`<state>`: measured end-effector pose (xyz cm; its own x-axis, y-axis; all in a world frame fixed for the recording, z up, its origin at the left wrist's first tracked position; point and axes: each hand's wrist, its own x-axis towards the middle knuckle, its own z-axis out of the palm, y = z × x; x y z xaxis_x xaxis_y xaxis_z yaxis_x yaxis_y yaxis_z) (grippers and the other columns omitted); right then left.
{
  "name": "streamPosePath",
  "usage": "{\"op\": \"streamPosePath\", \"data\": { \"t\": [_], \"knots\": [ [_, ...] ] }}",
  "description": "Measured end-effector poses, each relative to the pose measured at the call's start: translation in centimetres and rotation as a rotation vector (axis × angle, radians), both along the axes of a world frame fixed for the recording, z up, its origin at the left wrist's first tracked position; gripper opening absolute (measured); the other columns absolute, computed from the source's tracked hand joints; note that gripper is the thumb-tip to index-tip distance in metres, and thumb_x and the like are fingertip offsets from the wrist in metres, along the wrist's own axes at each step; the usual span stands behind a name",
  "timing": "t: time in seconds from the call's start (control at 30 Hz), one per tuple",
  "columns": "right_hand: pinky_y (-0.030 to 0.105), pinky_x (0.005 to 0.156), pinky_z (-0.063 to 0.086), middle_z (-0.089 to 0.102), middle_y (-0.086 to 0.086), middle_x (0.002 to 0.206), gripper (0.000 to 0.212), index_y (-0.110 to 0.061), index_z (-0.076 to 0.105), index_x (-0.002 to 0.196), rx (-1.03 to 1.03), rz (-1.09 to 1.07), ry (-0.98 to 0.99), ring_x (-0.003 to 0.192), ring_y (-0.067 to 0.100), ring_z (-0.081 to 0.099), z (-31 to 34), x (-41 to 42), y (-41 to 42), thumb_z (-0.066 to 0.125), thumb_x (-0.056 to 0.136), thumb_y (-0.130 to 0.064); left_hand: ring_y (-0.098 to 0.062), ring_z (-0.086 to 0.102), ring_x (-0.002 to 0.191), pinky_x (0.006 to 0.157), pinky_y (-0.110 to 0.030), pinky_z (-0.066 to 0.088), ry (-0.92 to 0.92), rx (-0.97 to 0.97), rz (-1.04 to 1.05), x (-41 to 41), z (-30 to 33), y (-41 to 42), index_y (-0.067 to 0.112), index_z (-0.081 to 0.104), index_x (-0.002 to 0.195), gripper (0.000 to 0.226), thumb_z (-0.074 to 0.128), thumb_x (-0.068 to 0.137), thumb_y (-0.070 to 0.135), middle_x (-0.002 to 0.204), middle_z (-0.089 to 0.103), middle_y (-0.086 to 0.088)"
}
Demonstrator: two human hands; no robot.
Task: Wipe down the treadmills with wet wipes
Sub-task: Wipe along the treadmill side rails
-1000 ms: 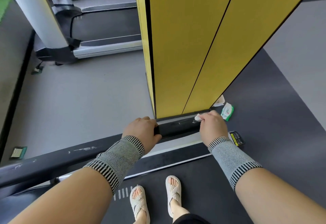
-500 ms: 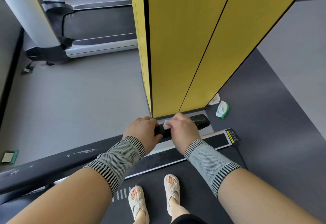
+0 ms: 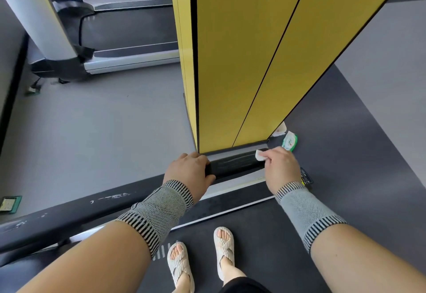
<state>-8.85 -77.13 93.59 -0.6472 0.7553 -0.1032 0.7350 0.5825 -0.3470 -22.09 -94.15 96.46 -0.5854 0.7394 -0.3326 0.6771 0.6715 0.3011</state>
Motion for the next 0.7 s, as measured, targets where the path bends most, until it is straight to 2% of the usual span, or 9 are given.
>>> {"op": "streamPosePath", "data": {
  "t": [0.03,0.17,0.2,0.3,0.33,0.43,0.5,0.63,0.7],
  "knots": [
    [0.028,0.082,0.039,0.064,0.008,0.104,0.032,-0.009,0.071,0.106,0.017,0.006,0.032,0.100,0.026,0.051,0.4,-0.4,-1.0,0.048,0.089,0.005,-0.017,0.050,0.110,0.095,-0.033,0.045,0.001,0.004,0.002,0.0,0.0,0.0,0.025,0.054,0.128,0.042,0.053,0.092,0.046,0.118,0.056,0.005],
    [0.028,0.071,0.048,0.066,0.004,0.080,0.028,-0.008,0.069,0.075,-0.036,0.423,0.182,0.082,0.027,0.060,0.6,-1.2,-6.0,0.063,0.066,0.018,-0.017,0.049,0.110,0.094,-0.032,0.045,0.001,0.001,0.010,-0.1,-0.1,-0.1,0.026,0.054,0.126,0.041,0.053,0.092,0.047,0.117,0.055,0.006],
    [0.029,0.073,0.049,0.067,0.004,0.083,0.028,-0.008,0.070,0.078,-0.052,0.418,0.180,0.084,0.026,0.060,0.6,-0.8,-4.9,0.062,0.068,0.017,-0.017,0.049,0.110,0.094,-0.032,0.045,0.002,0.003,0.006,0.0,0.0,-0.1,0.026,0.054,0.126,0.041,0.053,0.092,0.047,0.117,0.055,0.006],
    [0.028,0.083,0.043,0.068,0.009,0.100,0.026,-0.005,0.072,0.098,-0.018,0.088,0.096,0.100,0.027,0.058,0.3,0.5,-1.9,0.055,0.084,0.009,-0.017,0.049,0.111,0.094,-0.032,0.044,0.013,0.012,0.002,0.2,0.1,-0.1,0.026,0.053,0.129,0.042,0.052,0.093,0.047,0.119,0.055,0.006],
    [0.028,0.084,0.043,0.068,0.010,0.101,0.025,-0.004,0.071,0.099,-0.001,0.054,0.086,0.100,0.028,0.057,0.6,0.2,-2.5,0.055,0.084,0.007,-0.017,0.049,0.111,0.094,-0.032,0.044,0.014,0.016,0.004,0.2,0.0,-0.1,0.026,0.053,0.129,0.042,0.052,0.093,0.046,0.119,0.055,0.006],
    [0.028,0.081,0.049,0.067,0.006,0.088,0.023,-0.011,0.069,0.083,-0.088,0.339,0.146,0.089,0.024,0.059,1.1,-1.9,-7.2,0.061,0.076,0.010,-0.017,0.049,0.111,0.094,-0.031,0.043,0.013,0.013,-0.001,0.1,0.0,-0.2,0.026,0.054,0.128,0.040,0.053,0.093,0.045,0.119,0.056,0.006],
    [0.035,0.077,0.053,0.066,0.004,0.086,0.031,-0.014,0.068,0.079,-0.074,0.430,0.175,0.087,0.024,0.057,1.0,-2.0,-6.3,0.058,0.072,0.015,-0.017,0.048,0.112,0.095,-0.031,0.043,0.001,0.005,-0.023,-0.2,0.2,-0.4,0.027,0.054,0.129,0.040,0.053,0.093,0.044,0.120,0.056,0.006],
    [0.026,0.081,0.037,0.062,0.004,0.112,0.029,-0.013,0.067,0.109,0.007,0.023,-0.089,0.100,0.021,0.046,1.4,-1.8,-1.6,0.048,0.091,-0.002,-0.017,0.047,0.113,0.096,-0.032,0.043,0.023,-0.018,-0.010,-0.8,0.2,-1.6,0.028,0.053,0.130,0.044,0.052,0.091,0.048,0.123,0.055,0.006],
    [0.026,0.085,0.036,0.061,0.003,0.110,0.027,-0.013,0.067,0.107,-0.017,0.160,-0.044,0.100,0.020,0.044,1.9,-3.5,-4.7,0.049,0.090,-0.003,-0.016,0.047,0.113,0.096,-0.031,0.043,0.024,-0.029,0.004,-0.8,0.2,-2.0,0.029,0.053,0.130,0.045,0.053,0.090,0.050,0.123,0.055,0.006]
  ]
}}
